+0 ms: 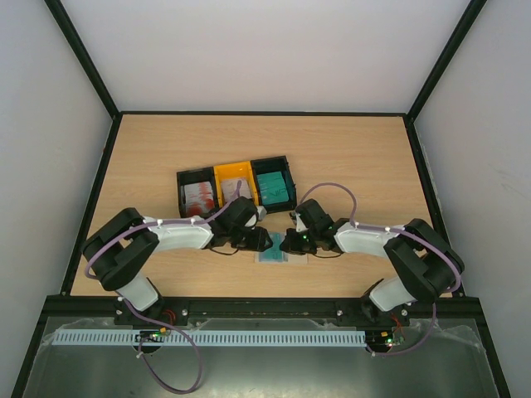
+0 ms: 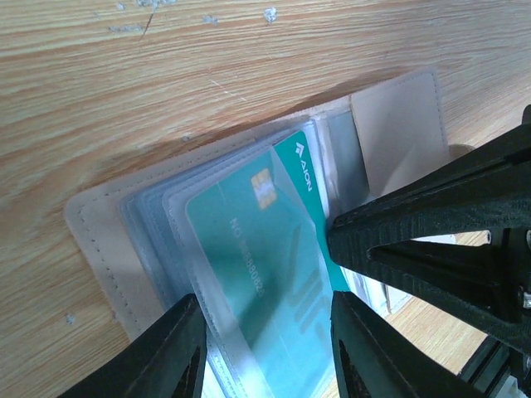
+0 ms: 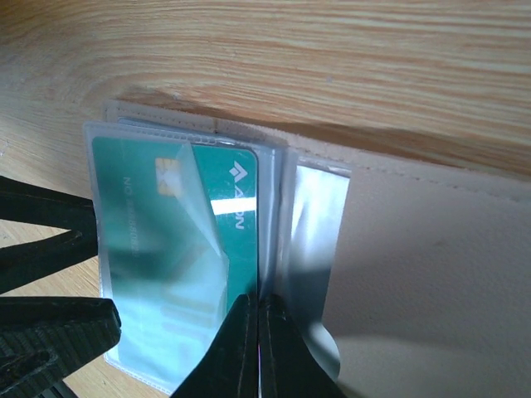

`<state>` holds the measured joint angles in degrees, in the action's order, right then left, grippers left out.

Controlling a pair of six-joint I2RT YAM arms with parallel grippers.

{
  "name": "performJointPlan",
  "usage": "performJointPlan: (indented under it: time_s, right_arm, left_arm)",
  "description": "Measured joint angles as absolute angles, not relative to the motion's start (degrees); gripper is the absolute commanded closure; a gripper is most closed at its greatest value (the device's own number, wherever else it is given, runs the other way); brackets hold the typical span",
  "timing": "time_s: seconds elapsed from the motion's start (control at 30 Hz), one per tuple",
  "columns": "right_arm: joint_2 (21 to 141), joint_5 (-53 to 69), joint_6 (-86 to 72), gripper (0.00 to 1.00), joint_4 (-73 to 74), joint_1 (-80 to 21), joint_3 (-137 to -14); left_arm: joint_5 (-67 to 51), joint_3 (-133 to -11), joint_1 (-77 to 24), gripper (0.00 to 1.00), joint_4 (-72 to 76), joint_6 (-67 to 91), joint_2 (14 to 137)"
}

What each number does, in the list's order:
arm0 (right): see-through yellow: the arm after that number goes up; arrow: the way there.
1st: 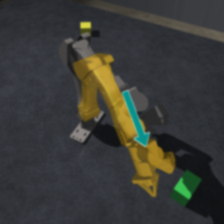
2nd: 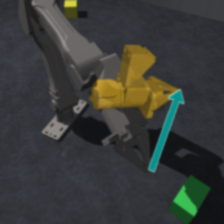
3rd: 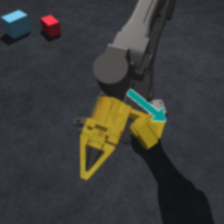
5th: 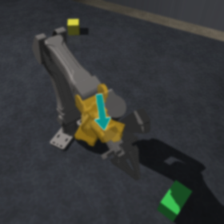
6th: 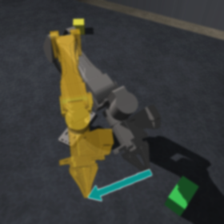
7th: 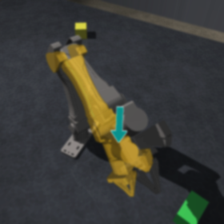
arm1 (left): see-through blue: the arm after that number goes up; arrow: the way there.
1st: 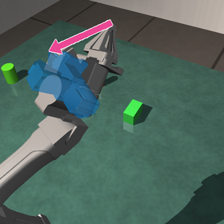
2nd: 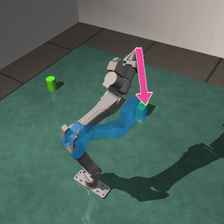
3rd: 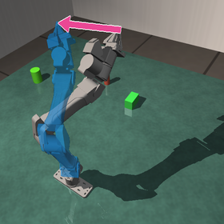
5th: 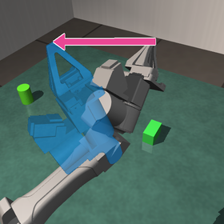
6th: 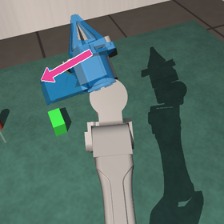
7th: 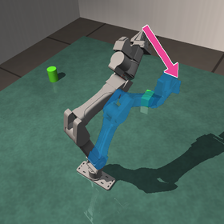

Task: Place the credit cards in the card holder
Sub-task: Insert the credit card into the card holder.

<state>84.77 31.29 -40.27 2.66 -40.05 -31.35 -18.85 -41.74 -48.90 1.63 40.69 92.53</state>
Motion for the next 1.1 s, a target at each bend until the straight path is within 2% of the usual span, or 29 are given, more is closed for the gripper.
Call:
performJointPlan:
  time_s: [0.17,0.37,0.5,0.7,0.87,1.1]
  right_arm:
    - [84.9,31.4,-40.1,0.98,2.5,-40.1,-31.4]
    - [85.6,31.7,-39.8,0.98,1.8,-40.1,-31.7]
    - [85.7,31.8,-39.8,0.98,1.7,-40.1,-31.7]
    - [85.7,31.8,-39.8,0.98,1.6,-40.1,-31.7]
    - [85.7,31.8,-39.9,0.98,1.6,-40.1,-31.7]
    - [85.3,31.7,-40.1,0.98,0.9,-40.1,-31.2]
  left_arm:
    - [-18.7,-42.4,-48.9,0.57,0.0,40.7,92.5]
    - [-19.6,-42.5,-48.9,0.68,-0.8,40.8,92.5]
    - [-21.2,-42.5,-48.9,0.72,-0.3,40.7,92.5]
    - [-22.3,-43.0,-48.9,0.69,-0.2,40.6,92.5]
    - [-22.0,-43.5,-48.9,0.74,-0.4,40.4,92.5]
    - [-23.0,-43.7,-48.9,0.72,0.5,40.0,92.7]
